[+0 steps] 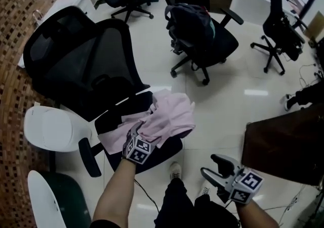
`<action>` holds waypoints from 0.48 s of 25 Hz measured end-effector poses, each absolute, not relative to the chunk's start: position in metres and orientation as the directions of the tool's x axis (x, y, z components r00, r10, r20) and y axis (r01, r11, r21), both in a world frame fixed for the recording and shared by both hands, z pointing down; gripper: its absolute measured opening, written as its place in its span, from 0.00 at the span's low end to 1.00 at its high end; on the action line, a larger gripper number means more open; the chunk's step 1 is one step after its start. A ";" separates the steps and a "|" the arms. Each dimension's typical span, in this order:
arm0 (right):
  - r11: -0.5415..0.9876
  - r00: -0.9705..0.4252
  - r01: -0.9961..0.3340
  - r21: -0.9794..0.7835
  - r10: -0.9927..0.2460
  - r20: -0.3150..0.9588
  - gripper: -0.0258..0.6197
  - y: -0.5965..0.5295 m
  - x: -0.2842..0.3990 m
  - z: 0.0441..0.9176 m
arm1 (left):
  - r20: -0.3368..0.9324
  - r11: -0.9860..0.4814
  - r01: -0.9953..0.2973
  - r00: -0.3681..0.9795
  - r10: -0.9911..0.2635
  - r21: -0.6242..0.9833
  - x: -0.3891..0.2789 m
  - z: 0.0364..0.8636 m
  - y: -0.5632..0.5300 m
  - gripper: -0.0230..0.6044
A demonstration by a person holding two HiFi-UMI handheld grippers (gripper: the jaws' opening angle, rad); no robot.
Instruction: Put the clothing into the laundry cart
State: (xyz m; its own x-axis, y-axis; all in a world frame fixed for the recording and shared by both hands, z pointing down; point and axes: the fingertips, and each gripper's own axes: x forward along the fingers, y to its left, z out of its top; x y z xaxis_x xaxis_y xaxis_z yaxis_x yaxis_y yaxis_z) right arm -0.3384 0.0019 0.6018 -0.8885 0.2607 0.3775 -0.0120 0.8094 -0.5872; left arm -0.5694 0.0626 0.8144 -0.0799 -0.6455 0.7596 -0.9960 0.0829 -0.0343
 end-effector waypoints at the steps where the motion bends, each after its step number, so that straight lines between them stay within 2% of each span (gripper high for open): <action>1: 0.813 -0.888 -0.020 -0.581 0.253 0.384 0.50 0.000 -0.343 0.606 | 0.760 0.059 -0.998 -0.052 -0.647 -0.019 -0.570 0.823 0.059 0.78; 5: 0.815 -0.876 -0.060 -0.577 0.235 0.422 0.50 -0.009 -0.354 0.627 | 0.776 -0.049 -0.999 0.033 -0.630 0.002 -0.564 0.859 0.045 0.85; 12: 0.797 -0.880 -0.098 -0.596 0.211 0.426 0.50 -0.020 -0.372 0.648 | 0.807 -0.089 -0.995 0.013 -0.590 -0.049 -0.585 0.921 0.004 0.85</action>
